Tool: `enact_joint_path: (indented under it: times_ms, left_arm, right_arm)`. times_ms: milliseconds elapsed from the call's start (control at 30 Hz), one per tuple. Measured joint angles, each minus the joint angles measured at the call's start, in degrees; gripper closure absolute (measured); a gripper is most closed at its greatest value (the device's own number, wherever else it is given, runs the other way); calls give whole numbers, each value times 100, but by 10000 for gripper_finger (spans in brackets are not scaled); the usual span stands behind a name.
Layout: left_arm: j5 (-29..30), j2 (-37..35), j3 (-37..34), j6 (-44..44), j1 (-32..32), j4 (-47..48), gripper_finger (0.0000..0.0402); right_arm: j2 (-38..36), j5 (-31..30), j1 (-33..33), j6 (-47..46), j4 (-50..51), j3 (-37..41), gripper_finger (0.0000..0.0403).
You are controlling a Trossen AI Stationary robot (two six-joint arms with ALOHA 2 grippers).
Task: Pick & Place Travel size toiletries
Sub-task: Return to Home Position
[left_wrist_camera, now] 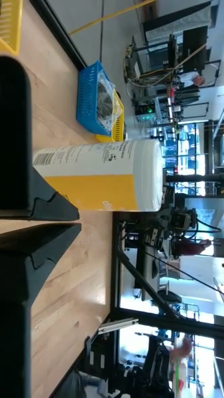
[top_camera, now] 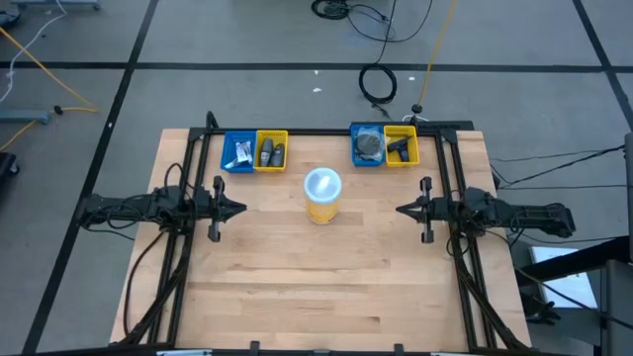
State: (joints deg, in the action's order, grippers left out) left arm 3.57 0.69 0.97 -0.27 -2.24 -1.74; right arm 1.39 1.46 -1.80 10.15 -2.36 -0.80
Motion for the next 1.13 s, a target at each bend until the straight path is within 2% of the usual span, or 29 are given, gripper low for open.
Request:
enact_joint_path:
  times_ms: [1133]
  left_arm:
    - [-2, 0, 4, 0, 0, 1, 382]
  right_arm:
    - [9, 16, 0, -2, -80, 0, 400]
